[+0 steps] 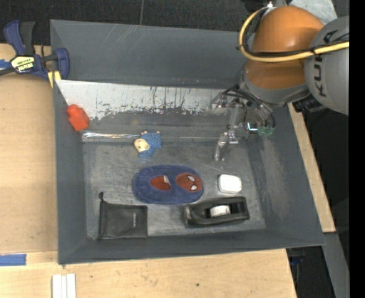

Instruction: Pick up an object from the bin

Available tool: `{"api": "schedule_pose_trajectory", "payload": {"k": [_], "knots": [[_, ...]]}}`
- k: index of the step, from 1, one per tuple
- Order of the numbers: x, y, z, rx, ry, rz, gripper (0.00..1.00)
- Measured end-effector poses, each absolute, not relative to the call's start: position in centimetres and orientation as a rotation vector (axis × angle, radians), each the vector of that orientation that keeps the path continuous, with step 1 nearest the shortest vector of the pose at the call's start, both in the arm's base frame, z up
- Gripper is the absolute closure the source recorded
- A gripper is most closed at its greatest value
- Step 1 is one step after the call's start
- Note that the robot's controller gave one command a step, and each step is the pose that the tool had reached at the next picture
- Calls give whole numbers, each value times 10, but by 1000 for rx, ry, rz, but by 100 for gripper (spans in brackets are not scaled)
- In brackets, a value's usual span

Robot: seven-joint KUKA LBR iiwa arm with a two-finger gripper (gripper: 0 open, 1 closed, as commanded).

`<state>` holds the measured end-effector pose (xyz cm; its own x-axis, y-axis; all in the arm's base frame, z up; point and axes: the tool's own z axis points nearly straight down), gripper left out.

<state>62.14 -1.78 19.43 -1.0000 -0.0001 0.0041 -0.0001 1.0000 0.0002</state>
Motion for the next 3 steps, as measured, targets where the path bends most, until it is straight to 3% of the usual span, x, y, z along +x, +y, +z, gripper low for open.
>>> {"api": "schedule_pose_trajectory", "payload": {"k": [1, 2, 3], "knots": [[579, 27, 79, 73, -3145, 8, 0], [579, 27, 84, 69, -3138, 5, 100], [579, 27, 84, 69, -3139, 5, 100]]}}
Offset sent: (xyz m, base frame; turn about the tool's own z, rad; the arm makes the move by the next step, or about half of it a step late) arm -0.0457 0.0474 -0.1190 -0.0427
